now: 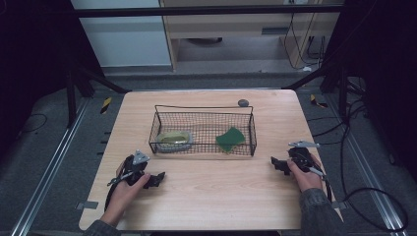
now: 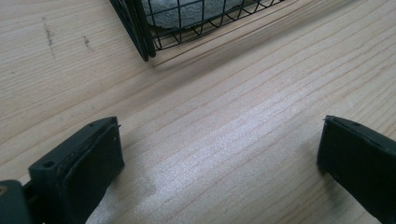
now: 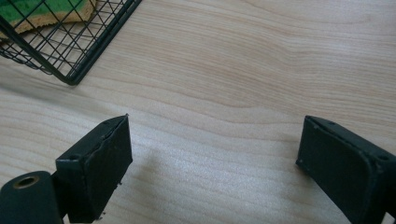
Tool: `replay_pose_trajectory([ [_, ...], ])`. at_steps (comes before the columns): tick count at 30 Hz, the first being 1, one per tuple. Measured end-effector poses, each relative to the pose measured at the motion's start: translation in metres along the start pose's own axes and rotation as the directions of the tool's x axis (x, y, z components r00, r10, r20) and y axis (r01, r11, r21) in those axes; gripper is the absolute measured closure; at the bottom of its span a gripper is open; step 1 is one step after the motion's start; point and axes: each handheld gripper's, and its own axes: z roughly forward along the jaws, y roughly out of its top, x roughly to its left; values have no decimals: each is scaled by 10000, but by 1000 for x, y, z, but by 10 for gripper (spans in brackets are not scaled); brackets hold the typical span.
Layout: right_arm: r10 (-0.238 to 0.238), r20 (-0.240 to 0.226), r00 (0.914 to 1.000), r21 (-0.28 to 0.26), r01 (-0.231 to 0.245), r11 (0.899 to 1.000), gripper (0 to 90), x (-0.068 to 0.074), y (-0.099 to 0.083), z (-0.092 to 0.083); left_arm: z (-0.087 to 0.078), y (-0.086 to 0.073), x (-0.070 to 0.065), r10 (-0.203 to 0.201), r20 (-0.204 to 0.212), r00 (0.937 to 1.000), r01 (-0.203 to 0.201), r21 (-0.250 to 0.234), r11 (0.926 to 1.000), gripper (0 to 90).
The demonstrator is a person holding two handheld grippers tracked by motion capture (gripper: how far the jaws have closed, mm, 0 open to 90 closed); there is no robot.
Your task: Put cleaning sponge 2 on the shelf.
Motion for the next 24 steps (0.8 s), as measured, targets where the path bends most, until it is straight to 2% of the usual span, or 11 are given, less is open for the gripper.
replay_pose_trajectory([
  [11,222,60,9997,-123,-221,9997,74,1,0,5,0,0,0,3,0,10000,-3,-16,10000,0],
  [21,25,385,9993,-225,-16,9997,45,9,-1,10,0,0,0,8,1,10000,-8,-22,10000,0],
  [24,-323,531,9981,-117,330,9994,43,11,-1,11,1,0,0,12,8,10000,-12,-20,10000,0],
])
